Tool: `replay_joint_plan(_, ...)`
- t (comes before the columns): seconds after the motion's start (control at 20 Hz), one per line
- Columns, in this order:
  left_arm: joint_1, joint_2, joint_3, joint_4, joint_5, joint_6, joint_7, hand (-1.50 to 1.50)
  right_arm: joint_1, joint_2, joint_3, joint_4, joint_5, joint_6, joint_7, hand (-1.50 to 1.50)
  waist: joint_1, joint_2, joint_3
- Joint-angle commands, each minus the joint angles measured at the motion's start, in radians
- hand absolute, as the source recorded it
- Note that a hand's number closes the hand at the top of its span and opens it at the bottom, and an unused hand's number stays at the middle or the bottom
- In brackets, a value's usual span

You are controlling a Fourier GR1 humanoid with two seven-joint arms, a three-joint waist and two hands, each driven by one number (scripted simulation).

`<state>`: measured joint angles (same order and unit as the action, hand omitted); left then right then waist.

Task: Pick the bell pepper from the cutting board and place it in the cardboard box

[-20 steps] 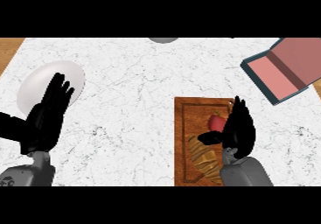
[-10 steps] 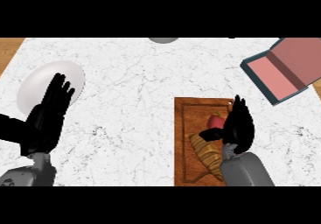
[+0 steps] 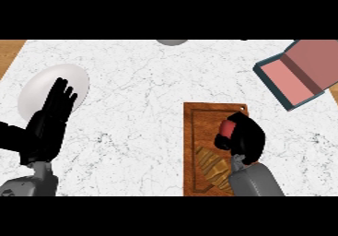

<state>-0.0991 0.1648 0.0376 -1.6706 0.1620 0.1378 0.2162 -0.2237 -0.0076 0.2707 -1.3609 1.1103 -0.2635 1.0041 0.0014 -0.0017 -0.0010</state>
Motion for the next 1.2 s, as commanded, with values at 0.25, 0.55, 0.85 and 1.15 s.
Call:
replay_joint_plan(0.25,-0.015,-0.01,-0.009,0.024,-0.01,-0.018,-0.001,0.0,-0.078,-0.002,0.186,0.05,-0.01,0.17,-0.244,1.5,0.028,0.007,0.001)
replay_joint_plan(0.55,-0.033,-0.014,-0.011,0.024,-0.01,-0.012,0.015,0.0,-0.172,-0.028,0.369,0.065,-0.086,0.323,-0.594,1.5,0.036,0.007,0.001)
replay_joint_plan(0.85,0.011,-0.036,-0.028,0.023,-0.034,-0.014,-0.028,0.0,-0.234,-0.057,0.344,-0.007,-0.069,0.327,-0.716,1.5,0.003,0.002,0.001)
replay_joint_plan(1.15,0.013,-0.011,0.023,0.0,-0.014,-0.02,-0.024,0.0,-0.231,-0.112,0.286,-0.372,-0.103,0.535,-0.641,1.5,-0.007,-0.002,0.001)
